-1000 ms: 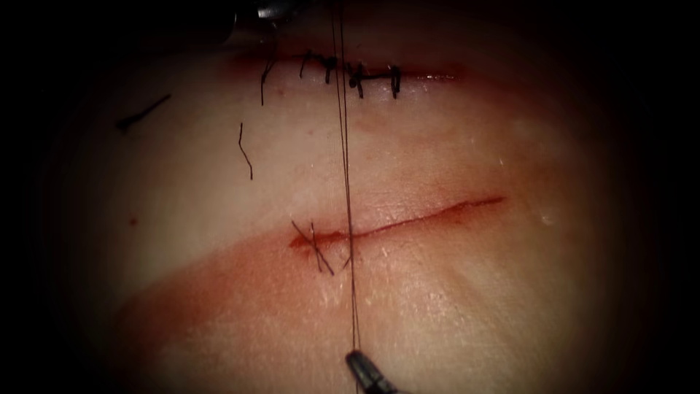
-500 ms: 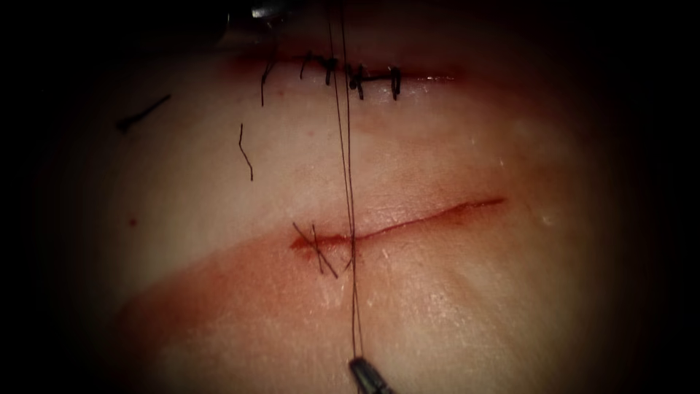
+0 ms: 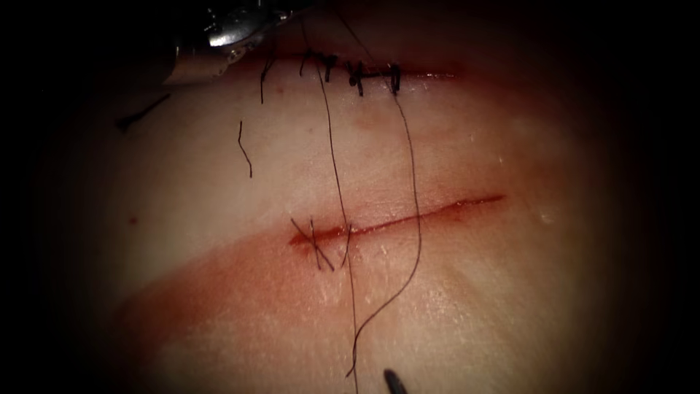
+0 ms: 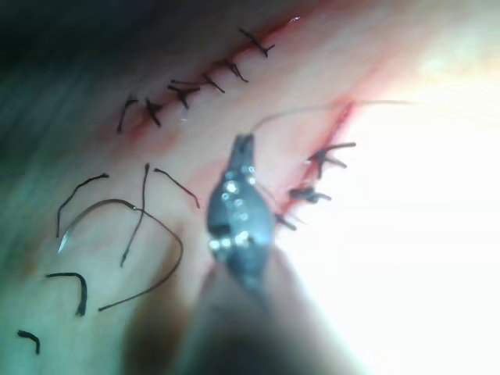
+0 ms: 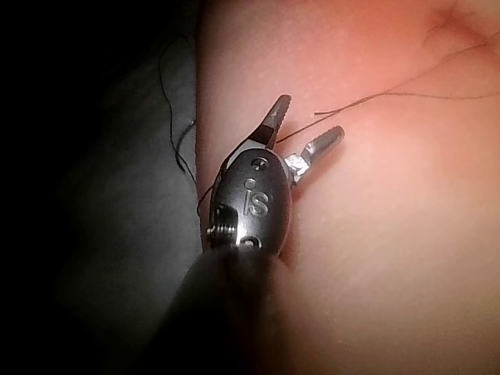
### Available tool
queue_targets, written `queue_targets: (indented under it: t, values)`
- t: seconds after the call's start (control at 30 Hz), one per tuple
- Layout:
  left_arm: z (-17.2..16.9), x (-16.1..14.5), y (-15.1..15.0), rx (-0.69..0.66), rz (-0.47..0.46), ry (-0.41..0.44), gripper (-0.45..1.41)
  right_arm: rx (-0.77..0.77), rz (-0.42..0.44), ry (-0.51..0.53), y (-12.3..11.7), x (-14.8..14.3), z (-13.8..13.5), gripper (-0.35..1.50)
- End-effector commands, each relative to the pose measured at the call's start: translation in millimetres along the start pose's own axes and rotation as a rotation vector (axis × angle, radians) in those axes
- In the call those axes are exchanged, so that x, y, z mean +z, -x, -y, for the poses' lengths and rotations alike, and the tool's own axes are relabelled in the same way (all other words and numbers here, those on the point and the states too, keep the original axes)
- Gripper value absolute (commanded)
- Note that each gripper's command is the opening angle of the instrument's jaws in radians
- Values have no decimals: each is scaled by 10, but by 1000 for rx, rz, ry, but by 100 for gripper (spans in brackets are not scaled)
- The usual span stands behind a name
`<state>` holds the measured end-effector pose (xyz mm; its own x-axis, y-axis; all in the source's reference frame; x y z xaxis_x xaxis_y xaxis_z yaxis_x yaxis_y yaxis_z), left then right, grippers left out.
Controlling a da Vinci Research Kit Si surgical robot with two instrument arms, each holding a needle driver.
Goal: Wound Closure
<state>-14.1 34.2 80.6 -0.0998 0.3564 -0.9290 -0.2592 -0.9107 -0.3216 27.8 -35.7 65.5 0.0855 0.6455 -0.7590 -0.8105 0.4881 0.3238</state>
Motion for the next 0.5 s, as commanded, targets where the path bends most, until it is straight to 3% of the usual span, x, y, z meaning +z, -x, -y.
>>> queue_targets:
  t: [0.03, 0.17, 0.33, 0.5]
  values:
    - [-2, 4, 2, -1, -6, 4, -45, 4, 5, -30, 5, -11, 6, 143]
    - [-28, -11, -16, -13, -43, 24, -45, 6, 43, -93, -8, -30, -12, 141]
    - [-73, -37, -47, -18, -111, 73, -45, 29, 110, -162, -66, -53, -93, 125]
    - [-111, -55, -68, -6, -156, 122, -45, 18, 134, -191, -102, -39, -149, 116]
